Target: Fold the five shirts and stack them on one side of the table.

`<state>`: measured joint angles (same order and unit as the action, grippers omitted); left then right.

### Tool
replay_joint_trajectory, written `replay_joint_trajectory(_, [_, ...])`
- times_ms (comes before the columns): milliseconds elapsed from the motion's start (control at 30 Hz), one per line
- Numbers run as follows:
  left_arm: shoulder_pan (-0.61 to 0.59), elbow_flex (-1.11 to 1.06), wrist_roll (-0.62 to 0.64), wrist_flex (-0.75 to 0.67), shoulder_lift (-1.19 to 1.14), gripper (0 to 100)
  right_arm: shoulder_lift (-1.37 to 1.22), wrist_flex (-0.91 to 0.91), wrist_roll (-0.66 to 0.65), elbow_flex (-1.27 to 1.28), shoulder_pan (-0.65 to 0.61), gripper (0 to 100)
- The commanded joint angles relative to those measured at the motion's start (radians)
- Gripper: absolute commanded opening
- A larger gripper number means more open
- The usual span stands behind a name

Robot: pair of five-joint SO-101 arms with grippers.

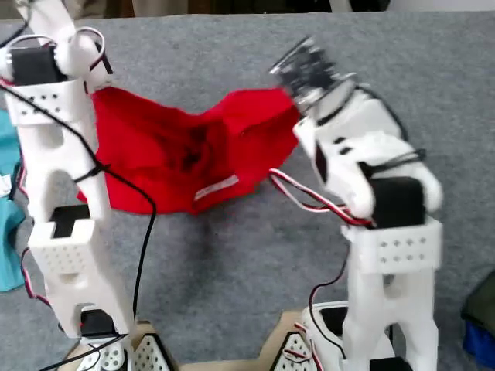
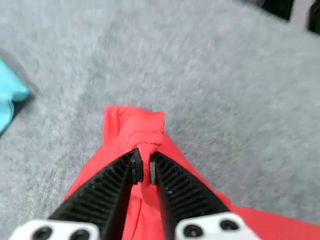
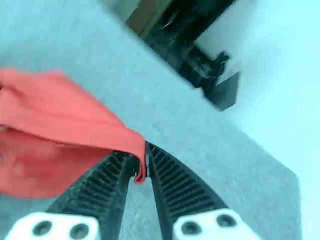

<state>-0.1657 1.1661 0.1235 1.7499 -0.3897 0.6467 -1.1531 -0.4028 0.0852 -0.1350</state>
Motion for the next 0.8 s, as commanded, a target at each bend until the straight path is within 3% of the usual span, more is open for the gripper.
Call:
replay_joint_trajectory(0, [0.029, 0.034, 0.003, 0.011, 0.157, 2, 0.039, -0.017, 0.061, -0.183, 0.05, 0.5])
replay_joint_trajectory(300, [0.029, -0.235, -0.003, 0.011, 0.432, 2, 0.039, 0.071, 0.061, -0.446, 0.32, 0.5])
replay_joint_trajectory(767, [0.028, -0.43, -0.003, 0.009, 1.015, 2, 0.048, 0.077, 0.054, -0.688, 0.357, 0.5])
